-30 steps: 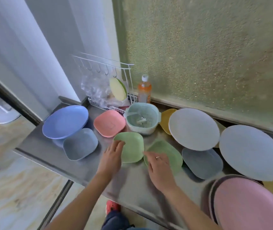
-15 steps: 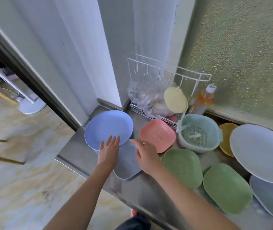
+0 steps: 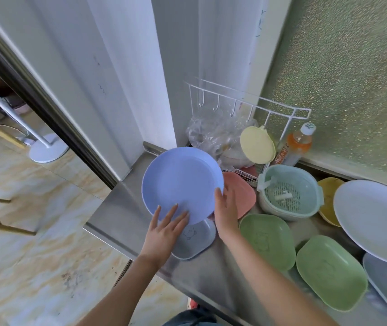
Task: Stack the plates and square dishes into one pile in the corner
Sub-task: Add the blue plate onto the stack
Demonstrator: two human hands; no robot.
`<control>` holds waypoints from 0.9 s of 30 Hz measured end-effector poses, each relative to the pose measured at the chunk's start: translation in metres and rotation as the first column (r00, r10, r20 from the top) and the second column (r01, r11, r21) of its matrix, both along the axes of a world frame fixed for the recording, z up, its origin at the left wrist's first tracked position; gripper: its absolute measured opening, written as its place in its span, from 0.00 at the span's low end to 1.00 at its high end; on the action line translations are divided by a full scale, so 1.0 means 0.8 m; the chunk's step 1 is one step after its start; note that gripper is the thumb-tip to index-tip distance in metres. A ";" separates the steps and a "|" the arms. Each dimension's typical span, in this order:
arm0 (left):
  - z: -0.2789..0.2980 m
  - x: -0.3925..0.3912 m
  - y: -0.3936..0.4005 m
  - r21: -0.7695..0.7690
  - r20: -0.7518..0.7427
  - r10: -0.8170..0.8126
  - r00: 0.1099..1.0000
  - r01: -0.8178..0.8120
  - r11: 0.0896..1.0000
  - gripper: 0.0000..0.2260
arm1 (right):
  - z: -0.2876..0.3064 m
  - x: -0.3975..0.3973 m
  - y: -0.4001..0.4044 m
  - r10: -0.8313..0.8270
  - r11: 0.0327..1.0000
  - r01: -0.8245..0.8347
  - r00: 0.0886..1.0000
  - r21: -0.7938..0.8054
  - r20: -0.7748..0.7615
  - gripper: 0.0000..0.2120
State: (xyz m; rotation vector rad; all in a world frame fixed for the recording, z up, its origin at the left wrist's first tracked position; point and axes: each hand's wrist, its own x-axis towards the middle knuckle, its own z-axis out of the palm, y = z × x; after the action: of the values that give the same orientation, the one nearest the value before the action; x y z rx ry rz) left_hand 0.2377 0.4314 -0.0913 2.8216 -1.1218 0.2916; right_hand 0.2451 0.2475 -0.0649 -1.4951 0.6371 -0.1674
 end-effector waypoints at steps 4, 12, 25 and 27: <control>0.008 -0.019 -0.020 -0.009 0.029 -0.233 0.972 0.233 0.972 0.22 | 0.003 -0.020 -0.052 -0.197 0.970 0.198 0.980 -0.144 0.020 0.08; 0.037 -0.065 -0.080 -0.189 -0.281 -0.218 0.935 0.169 0.967 0.30 | -0.007 -0.164 -0.150 -0.422 0.882 0.390 0.903 -0.262 -0.076 0.16; 0.078 -0.224 -0.425 -0.354 -0.640 -0.280 0.715 0.049 0.934 0.33 | 0.032 -0.434 -0.368 -0.782 0.563 0.710 0.623 -0.423 0.005 0.09; 0.076 -0.254 -0.463 -0.339 -0.673 -0.292 0.679 0.067 0.938 0.32 | 0.041 -0.477 -0.390 -0.807 0.522 0.716 0.590 -0.463 0.002 0.08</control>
State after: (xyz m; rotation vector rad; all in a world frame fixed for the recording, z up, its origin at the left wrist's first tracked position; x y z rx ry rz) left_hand 0.0343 0.0612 -0.0302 2.1743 -1.0280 -0.5849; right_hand -0.1365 -0.0642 -0.0318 -1.5433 1.5191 -0.9038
